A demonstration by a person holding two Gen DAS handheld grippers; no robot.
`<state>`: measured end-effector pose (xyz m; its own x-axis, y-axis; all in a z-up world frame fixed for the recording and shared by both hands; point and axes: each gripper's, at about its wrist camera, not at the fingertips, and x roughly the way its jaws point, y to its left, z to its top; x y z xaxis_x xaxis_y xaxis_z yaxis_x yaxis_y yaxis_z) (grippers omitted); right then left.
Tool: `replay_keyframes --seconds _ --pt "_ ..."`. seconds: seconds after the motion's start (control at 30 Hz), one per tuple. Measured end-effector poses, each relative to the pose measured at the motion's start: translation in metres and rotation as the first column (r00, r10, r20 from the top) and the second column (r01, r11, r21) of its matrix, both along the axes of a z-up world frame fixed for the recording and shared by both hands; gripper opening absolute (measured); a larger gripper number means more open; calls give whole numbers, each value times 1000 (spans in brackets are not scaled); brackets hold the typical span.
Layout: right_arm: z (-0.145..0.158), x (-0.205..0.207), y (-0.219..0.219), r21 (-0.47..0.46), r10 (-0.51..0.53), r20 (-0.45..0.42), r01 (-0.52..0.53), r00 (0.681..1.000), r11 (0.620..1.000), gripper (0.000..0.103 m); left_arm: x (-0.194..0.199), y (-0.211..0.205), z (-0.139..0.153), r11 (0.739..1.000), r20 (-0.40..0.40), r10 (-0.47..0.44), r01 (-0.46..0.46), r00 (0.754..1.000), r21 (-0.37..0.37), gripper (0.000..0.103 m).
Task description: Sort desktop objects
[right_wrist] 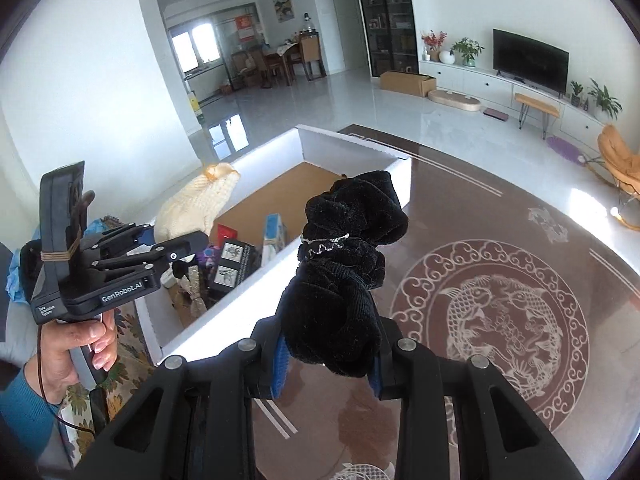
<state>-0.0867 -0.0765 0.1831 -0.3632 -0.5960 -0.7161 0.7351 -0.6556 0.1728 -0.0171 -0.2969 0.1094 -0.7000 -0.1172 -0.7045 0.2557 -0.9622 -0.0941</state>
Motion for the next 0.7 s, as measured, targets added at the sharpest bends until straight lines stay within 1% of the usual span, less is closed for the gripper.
replay_keyframes --seconds 0.07,0.13,0.23,0.3,0.33,0.4,0.43,0.47,0.53,0.57,0.6,0.7 --pt "-3 6 -46 -5 78 19 -78 997 997 32 2 -30 -13 998 51 52 -53 997 17 42" --pt "-16 11 -91 16 145 55 -146 988 989 32 2 -54 -32 995 102 96 -99 990 25 42" --pt "-50 15 -150 77 217 140 -230 966 970 32 -1 -76 -59 990 186 120 -132 975 57 43" --pt "-74 19 -179 114 247 214 -275 945 955 33 -2 -84 -73 987 228 129 -147 965 66 47" --pt "-87 22 -190 133 254 260 -295 932 946 36 -1 -85 -78 986 240 133 -153 962 66 48" --pt "-109 26 -208 177 259 351 -336 900 925 57 5 -85 -84 983 257 150 -172 955 63 56" --pt "-117 28 -213 208 258 365 -348 895 914 80 7 -83 -84 982 257 159 -181 953 62 57" --pt "-118 31 -215 213 274 352 -361 895 908 84 11 -81 -82 980 248 167 -187 954 62 59" --pt "-112 36 -215 241 276 303 -353 912 904 88 18 -80 -73 976 220 193 -210 956 57 72" --pt "-106 36 -212 238 273 286 -345 918 908 90 24 -79 -68 972 203 217 -230 955 45 84" --pt "-100 34 -207 229 269 271 -333 924 915 91 26 -77 -61 966 188 250 -258 950 20 93" --pt "-76 25 -191 222 225 191 -266 955 938 96 34 -70 -41 935 144 355 -347 924 -79 94"
